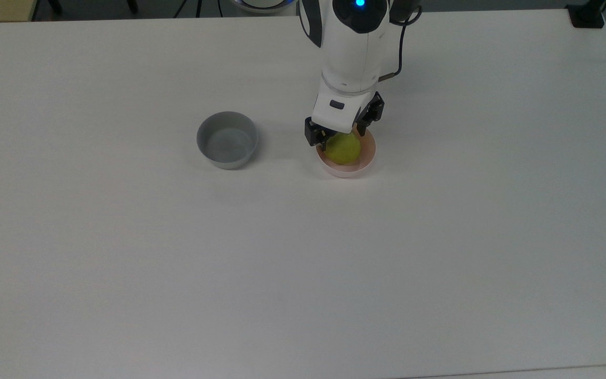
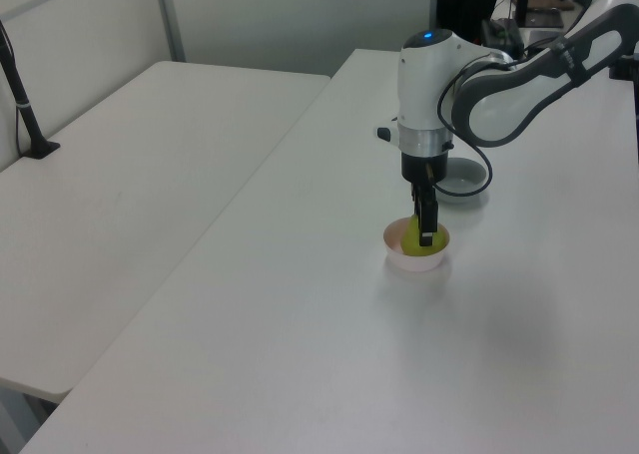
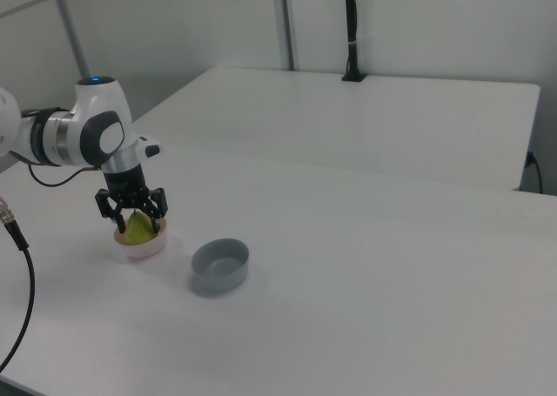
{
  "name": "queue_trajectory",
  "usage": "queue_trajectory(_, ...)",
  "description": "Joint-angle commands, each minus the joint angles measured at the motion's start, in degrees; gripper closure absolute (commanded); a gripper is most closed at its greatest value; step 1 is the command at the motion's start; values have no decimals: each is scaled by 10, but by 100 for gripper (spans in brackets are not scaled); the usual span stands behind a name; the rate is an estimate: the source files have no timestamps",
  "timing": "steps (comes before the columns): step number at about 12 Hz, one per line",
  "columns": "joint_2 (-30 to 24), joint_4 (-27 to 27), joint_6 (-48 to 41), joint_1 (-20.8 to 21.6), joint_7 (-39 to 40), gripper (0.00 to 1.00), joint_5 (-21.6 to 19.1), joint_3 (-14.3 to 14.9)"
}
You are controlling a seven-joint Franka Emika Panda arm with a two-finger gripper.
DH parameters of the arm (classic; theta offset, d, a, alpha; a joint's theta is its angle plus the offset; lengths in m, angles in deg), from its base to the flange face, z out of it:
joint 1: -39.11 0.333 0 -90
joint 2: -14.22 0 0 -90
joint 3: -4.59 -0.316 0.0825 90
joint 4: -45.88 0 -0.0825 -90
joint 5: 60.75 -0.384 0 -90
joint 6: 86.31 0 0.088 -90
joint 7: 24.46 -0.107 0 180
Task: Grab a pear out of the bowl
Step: 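Lower the gripper around the pear and close it, then lift the grasped pear up out of the pink bowl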
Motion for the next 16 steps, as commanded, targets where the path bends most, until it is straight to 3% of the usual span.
queue_trajectory(1, 3, 9, 20, 6, -2, 63, 9, 4)
queue_trajectory(2, 3, 9, 22, 6, -1, 77, 9, 4)
queue_trajectory(3, 2, 9, 21, 6, 2, 84, 9, 4)
queue_trajectory(7, -18, 3, 10, 5, -2, 86, 9, 4)
queue_trajectory(11, -63, -33, -60, -3, -2, 86, 8, 4)
queue_trajectory(16, -147, -78, -210, -72, 50, 86, 6, 4)
